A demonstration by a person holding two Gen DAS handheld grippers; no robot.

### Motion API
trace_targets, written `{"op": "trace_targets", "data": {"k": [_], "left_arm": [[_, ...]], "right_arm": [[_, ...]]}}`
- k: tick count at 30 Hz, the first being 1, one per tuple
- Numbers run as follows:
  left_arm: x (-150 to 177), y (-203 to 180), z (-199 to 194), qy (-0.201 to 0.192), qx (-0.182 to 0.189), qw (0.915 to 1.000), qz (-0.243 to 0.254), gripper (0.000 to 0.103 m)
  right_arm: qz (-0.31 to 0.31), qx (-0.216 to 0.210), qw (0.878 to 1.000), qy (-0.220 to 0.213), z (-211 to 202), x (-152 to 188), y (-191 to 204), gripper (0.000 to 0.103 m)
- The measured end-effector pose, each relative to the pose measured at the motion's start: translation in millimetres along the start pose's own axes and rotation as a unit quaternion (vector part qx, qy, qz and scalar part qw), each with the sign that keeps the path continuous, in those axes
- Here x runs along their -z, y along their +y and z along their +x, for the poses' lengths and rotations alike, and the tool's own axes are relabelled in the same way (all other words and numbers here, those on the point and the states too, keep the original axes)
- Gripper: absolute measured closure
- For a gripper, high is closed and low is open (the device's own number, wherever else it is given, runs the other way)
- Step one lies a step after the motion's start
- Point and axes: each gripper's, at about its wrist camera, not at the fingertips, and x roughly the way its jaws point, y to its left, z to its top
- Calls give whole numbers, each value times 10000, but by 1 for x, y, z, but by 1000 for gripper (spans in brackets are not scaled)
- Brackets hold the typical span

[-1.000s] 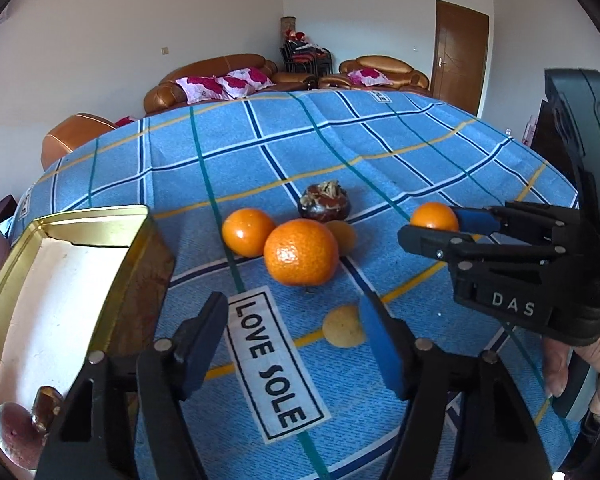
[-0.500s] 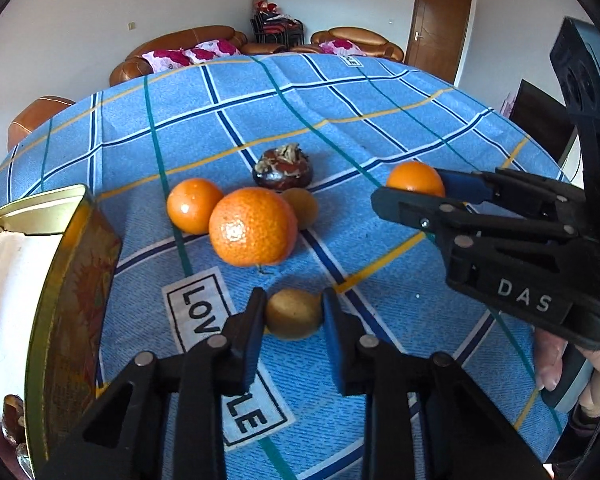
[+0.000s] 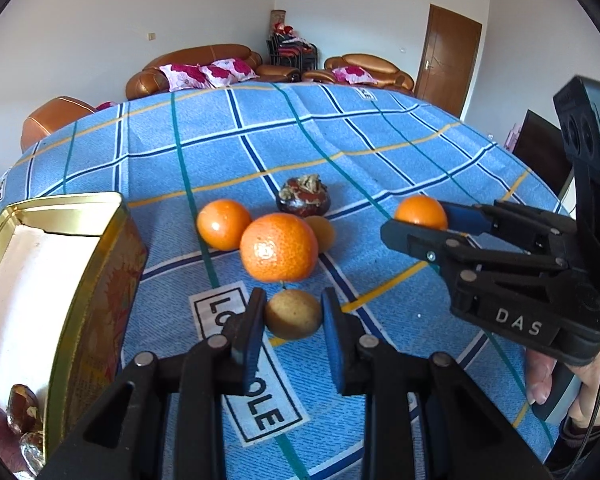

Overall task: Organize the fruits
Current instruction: 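Grasp the small yellow fruit with the left tool while the right tool grasps a mandarin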

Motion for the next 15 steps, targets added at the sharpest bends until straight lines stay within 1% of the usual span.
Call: {"op": "trace_targets", "data": {"k": [7,15], "left_arm": [[0,4,-11,-300,-139,9994,-78,74],[1,6,-23,-639,-283,9975,-109,74]], "right_arm": [[-144,-161,9996,-179,-7,1,5,60],[-238,-226,9990,-310,-11,1,10,60]]}}
